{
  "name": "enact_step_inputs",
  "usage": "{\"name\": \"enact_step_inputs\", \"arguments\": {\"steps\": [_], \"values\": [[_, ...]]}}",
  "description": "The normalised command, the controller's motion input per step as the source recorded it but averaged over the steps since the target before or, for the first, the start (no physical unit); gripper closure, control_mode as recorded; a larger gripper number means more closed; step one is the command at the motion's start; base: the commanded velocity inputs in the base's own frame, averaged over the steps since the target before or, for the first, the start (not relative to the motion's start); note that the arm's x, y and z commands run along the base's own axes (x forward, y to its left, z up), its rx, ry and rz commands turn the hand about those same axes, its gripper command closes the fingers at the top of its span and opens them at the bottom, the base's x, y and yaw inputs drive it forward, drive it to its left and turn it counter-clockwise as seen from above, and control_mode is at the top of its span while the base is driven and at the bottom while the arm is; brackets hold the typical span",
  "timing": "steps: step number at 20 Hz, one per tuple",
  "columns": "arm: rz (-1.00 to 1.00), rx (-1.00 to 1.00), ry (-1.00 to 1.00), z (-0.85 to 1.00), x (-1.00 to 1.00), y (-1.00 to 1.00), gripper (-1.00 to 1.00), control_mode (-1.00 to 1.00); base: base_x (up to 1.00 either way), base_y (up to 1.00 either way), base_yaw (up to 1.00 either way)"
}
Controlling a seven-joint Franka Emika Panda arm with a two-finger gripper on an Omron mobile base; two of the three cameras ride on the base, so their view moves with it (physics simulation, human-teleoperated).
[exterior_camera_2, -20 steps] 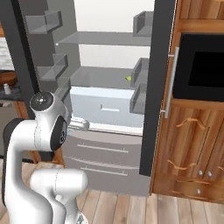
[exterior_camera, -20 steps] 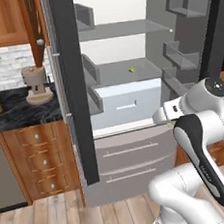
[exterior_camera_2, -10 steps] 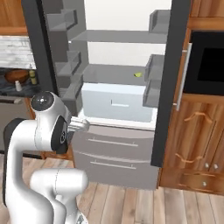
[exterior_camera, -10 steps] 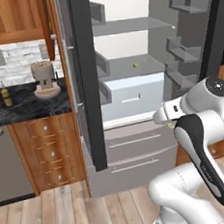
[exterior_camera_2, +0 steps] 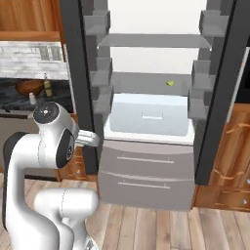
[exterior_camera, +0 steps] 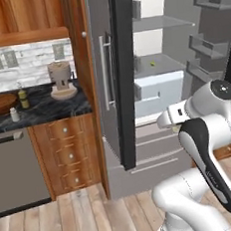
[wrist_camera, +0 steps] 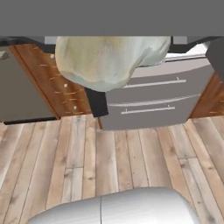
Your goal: Retrieve the bottle and the shaker from the cabinet and place them next to the mixing bowl on the counter. Then add garlic from the fridge to the mixing bowl.
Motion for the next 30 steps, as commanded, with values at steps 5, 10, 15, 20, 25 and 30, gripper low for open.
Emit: {"name": "enact_step_inputs", "arguments": {"steps": [5, 10, 15, 20, 25, 30], "values": [[0.00, 0.00, 0.00, 0.00, 0.00, 0.00, 1.00, 1.00, -0.17, 0.64, -0.16], [0.00, 0.00, 0.00, 0.00, 0.00, 0.00, 1.00, 1.00, -0.08, 0.66, -0.15], [0.00, 0.00, 0.00, 0.00, 0.00, 0.00, 1.00, 1.00, 0.00, 0.71, -0.15], [0.00, 0.00, 0.00, 0.00, 0.00, 0.00, 1.00, 1.00, 0.00, 0.71, -0.18], [0.00, 0.00, 0.00, 0.00, 0.00, 0.00, 1.00, 1.00, 0.06, 0.66, -0.18], [0.00, 0.00, 0.00, 0.00, 0.00, 0.00, 1.00, 1.00, 0.22, 0.63, -0.13]]}}
